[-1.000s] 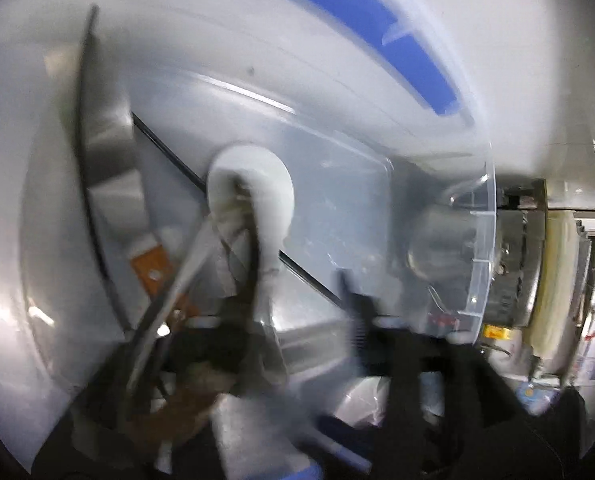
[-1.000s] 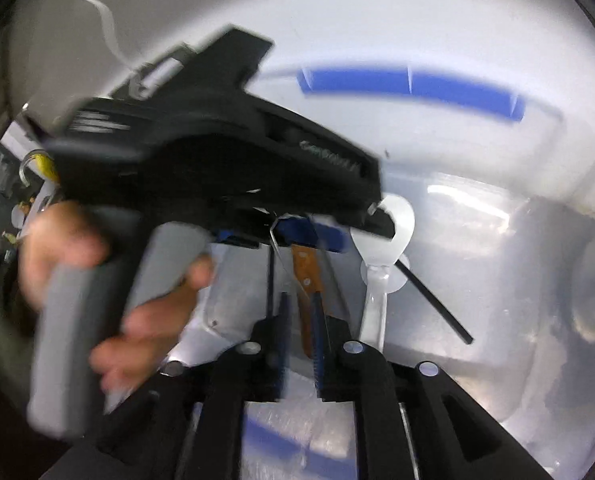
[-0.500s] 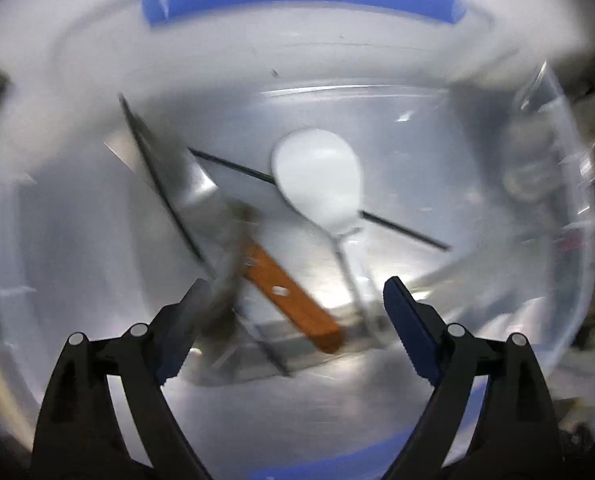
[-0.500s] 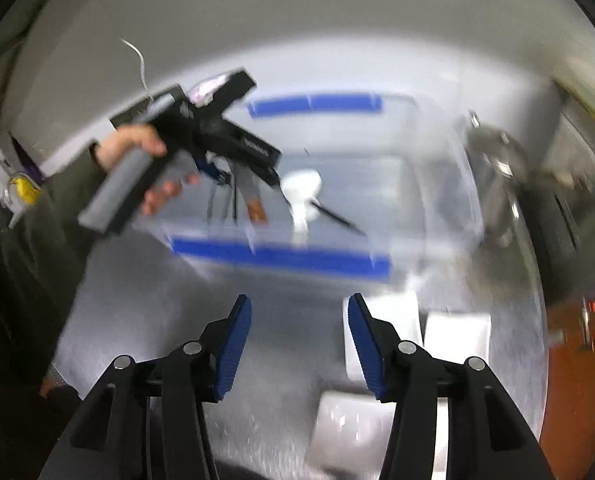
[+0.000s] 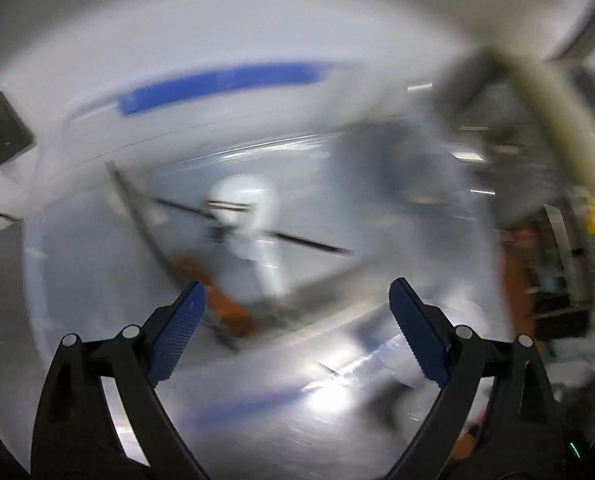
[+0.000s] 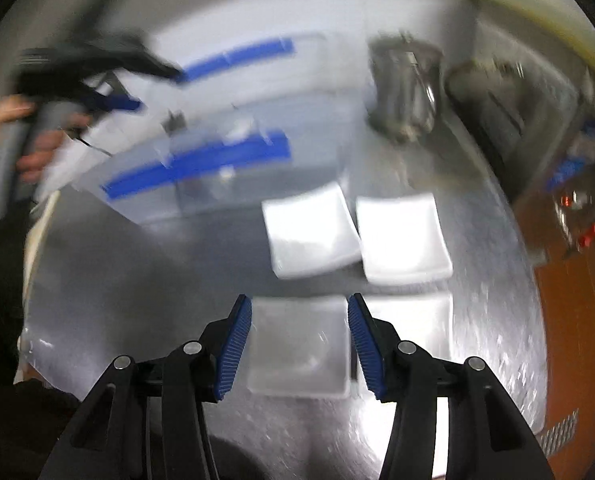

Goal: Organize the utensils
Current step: 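Grasp the rim of a white square dish with the left gripper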

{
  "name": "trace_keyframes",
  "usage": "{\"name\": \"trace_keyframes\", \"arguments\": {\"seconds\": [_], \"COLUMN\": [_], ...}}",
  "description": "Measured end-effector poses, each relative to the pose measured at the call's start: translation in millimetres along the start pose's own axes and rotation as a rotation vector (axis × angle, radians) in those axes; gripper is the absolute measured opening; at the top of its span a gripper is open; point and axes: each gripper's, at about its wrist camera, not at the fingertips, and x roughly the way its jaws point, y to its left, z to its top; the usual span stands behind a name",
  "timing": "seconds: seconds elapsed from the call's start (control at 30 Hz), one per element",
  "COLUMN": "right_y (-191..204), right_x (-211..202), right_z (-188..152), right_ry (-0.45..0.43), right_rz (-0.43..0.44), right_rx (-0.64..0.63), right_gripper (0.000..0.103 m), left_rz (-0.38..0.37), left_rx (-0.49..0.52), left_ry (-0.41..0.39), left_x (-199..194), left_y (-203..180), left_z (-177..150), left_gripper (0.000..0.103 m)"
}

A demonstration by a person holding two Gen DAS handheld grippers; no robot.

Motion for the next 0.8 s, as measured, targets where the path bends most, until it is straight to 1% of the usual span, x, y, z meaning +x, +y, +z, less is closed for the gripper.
{"name": "trace_keyframes", "arguments": {"seconds": [0.03,0.1,0.17,0.2,0.27,0.3,0.33,0.43,0.47,0.53,0.6,0.63,0.7,0.73,0.8], "right_y": [-3.0,-6.2,-7.2,-6.9,-7.1,-7.7,-9.0,-17.2,-21.1,-35.7,-50.8,-61.6,-74.9,-81.2,-84.7], "right_x": [8.0,21.9,33.0,37.6,38.7,37.9,37.1,32.7,30.1,27.5,23.8,21.7,19.6,18.7,16.7], "right_z": [-4.0,-11.1,-17.6,-19.5,-25.8,-28.6,-31.8,-38.5,-39.9,-41.2,-42.3,-43.4,-45.5,-47.1,-48.9], "right_ry": [0.019,0.056,0.087,0.095,0.107,0.110,0.113,0.116,0.113,0.095,0.088,0.079,0.076,0.075,0.073], "right_rz": [-0.004,-0.020,-0.010,-0.001,0.021,0.026,0.027,0.023,0.022,0.001,-0.020,-0.030,-0.040,-0.040,-0.031], "right_rx": [0.010,0.023,0.028,0.029,0.021,0.015,0.012,0.019,0.027,0.068,0.109,0.138,0.167,0.176,0.177], "right_gripper": [0.050,0.041,0.035,0.034,0.034,0.034,0.034,0.034,0.034,0.034,0.034,0.034,0.034,0.034,0.034], "left_rz": [-0.066,-0.157,-0.223,-0.234,-0.234,-0.236,-0.232,-0.248,-0.255,-0.241,-0.205,-0.174,-0.141,-0.141,-0.145], "left_rx": [0.017,0.033,0.055,0.070,0.097,0.115,0.121,0.074,0.057,0.021,0.008,0.009,0.007,-0.002,-0.014], "left_ry": [-0.034,-0.076,-0.116,-0.117,-0.101,-0.069,-0.041,0.046,0.069,0.108,0.110,0.108,0.118,0.128,0.147], "left_x": [-15.0,-32.5,-37.5,-34.6,-17.3,-2.8,7.9,45.6,57.4,77.8,91.7,96.0,107.6,113.2,119.7], "left_y": [-12.0,-29.5,-45.4,-53.2,-64.7,-69.5,-69.0,-69.2,-68.8,-71.3,-73.6,-78.2,-81.6,-81.9,-83.4], "left_z": [-16.2,-44.2,-82.4,-92.6,-123.3,-138.4,-145.8,-170.6,-173.9,-183.2,-186.1,-189.6,-191.0,-190.9,-191.4], "left_gripper": [0.089,0.089,0.089,0.089,0.089,0.089,0.089,0.089,0.089,0.088,0.087,0.086,0.081,0.079,0.071]}}
